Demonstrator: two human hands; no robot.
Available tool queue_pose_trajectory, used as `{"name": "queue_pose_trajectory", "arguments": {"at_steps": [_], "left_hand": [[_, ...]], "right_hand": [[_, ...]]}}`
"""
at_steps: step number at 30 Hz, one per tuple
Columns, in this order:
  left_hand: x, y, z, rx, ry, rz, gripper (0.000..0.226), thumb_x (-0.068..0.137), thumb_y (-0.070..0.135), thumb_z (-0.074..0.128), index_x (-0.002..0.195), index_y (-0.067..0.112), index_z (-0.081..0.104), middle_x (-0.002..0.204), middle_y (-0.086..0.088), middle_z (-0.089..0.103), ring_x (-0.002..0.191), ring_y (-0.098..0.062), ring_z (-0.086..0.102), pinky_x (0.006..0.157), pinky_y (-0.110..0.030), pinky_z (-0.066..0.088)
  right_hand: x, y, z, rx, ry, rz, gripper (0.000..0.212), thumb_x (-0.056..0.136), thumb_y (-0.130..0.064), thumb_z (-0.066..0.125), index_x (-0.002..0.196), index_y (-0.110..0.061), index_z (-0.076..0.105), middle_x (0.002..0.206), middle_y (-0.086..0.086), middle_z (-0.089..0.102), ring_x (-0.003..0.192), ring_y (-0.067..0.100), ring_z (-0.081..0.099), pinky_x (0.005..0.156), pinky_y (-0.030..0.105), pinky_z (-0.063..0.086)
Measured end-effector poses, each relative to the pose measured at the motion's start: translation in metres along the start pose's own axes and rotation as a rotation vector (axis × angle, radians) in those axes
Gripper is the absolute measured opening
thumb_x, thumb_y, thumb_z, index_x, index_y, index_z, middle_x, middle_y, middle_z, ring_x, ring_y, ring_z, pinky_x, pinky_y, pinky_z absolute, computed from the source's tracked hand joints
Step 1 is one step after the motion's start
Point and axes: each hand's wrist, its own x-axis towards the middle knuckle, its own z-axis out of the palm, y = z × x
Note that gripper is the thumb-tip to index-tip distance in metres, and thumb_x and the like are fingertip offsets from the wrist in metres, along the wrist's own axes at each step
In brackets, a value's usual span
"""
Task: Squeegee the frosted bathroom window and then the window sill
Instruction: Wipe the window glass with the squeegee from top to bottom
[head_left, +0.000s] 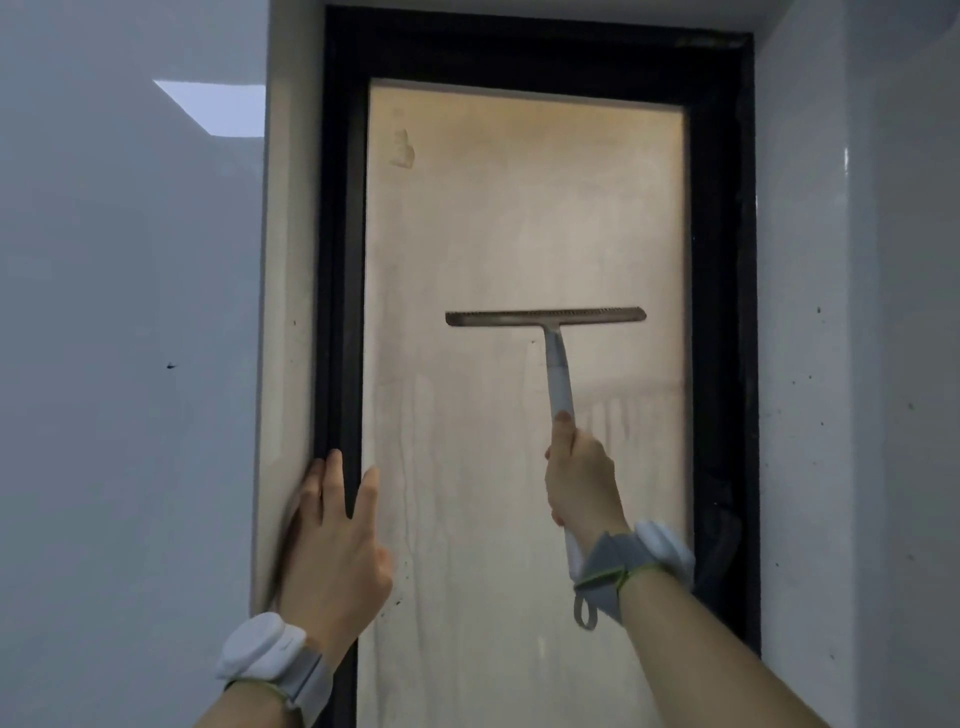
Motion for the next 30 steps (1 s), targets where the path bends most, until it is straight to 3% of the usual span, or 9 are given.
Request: {"name": "queue_pose_trajectory", "arguments": {"at_steps": [3, 9, 12, 16, 23, 27, 30], "left_hand": [[0.000, 0.000, -0.002, -0.009, 0.023, -0.018, 0.077, 0.063, 0.014, 0.071, 0.138, 0.008, 0.052, 0.150, -0.030, 0.038, 0.135, -0.046, 0.038, 0.107, -0.055, 0.039], [-0.001, 0.003, -0.009, -0.096, -0.006, -0.059, 0.073, 0.077, 0.017, 0.058, 0.147, 0.014, 0.038, 0.161, -0.021, 0.022, 0.148, -0.038, 0.019, 0.119, -0.047, 0.023], [-0.001, 0.002, -0.013, -0.141, -0.019, -0.062, 0.072, 0.081, 0.019, 0.053, 0.149, 0.017, 0.030, 0.163, -0.016, 0.016, 0.150, -0.033, 0.012, 0.122, -0.043, 0.018], [-0.002, 0.000, -0.014, -0.208, -0.019, -0.053, 0.073, 0.082, 0.021, 0.053, 0.150, 0.018, 0.026, 0.165, -0.013, 0.011, 0.152, -0.029, 0.006, 0.123, -0.039, 0.011], [-0.004, -0.005, -0.013, -0.277, -0.014, -0.040, 0.075, 0.083, 0.018, 0.054, 0.150, 0.020, 0.022, 0.165, -0.010, 0.009, 0.153, -0.025, 0.002, 0.118, -0.029, 0.000], [-0.005, -0.006, -0.011, -0.258, -0.018, -0.031, 0.071, 0.084, 0.017, 0.057, 0.149, 0.019, 0.027, 0.165, -0.013, 0.013, 0.153, -0.027, 0.006, 0.119, -0.031, 0.003], [-0.004, -0.006, -0.010, -0.260, -0.012, -0.041, 0.069, 0.087, 0.021, 0.061, 0.148, 0.019, 0.029, 0.164, -0.013, 0.015, 0.153, -0.028, 0.009, 0.121, -0.033, 0.009]], "right_hand": [[-0.022, 0.028, 0.008, -0.040, 0.005, -0.001, 0.061, 0.095, -0.068, 0.016, 0.085, -0.020, 0.052, 0.078, 0.006, 0.062, 0.069, 0.025, 0.061, 0.067, 0.050, 0.058], [-0.051, 0.054, 0.005, -0.058, -0.016, 0.029, 0.068, 0.086, -0.072, 0.013, 0.083, -0.017, 0.053, 0.075, 0.005, 0.062, 0.065, 0.022, 0.060, 0.059, 0.041, 0.055], [-0.059, 0.054, 0.000, -0.045, -0.038, 0.064, 0.062, 0.095, -0.066, 0.019, 0.084, -0.016, 0.053, 0.075, 0.007, 0.062, 0.063, 0.023, 0.059, 0.053, 0.038, 0.053], [-0.058, 0.034, -0.005, 0.018, -0.058, 0.080, 0.057, 0.098, -0.063, 0.024, 0.084, -0.016, 0.053, 0.072, 0.008, 0.060, 0.056, 0.023, 0.055, 0.045, 0.029, 0.044], [-0.018, -0.056, 0.014, -0.020, -0.061, -0.060, 0.058, 0.099, -0.061, 0.021, 0.092, -0.014, 0.054, 0.085, 0.010, 0.064, 0.071, 0.034, 0.064, 0.051, 0.039, 0.055], [-0.005, -0.081, 0.029, 0.009, -0.066, -0.027, 0.062, 0.100, -0.059, 0.020, 0.097, -0.008, 0.056, 0.090, 0.016, 0.065, 0.068, 0.036, 0.065, 0.045, 0.031, 0.048], [-0.008, -0.079, 0.035, -0.018, -0.072, -0.017, 0.061, 0.100, -0.059, 0.020, 0.100, -0.009, 0.054, 0.092, 0.016, 0.065, 0.077, 0.038, 0.066, 0.049, 0.036, 0.053]]}}
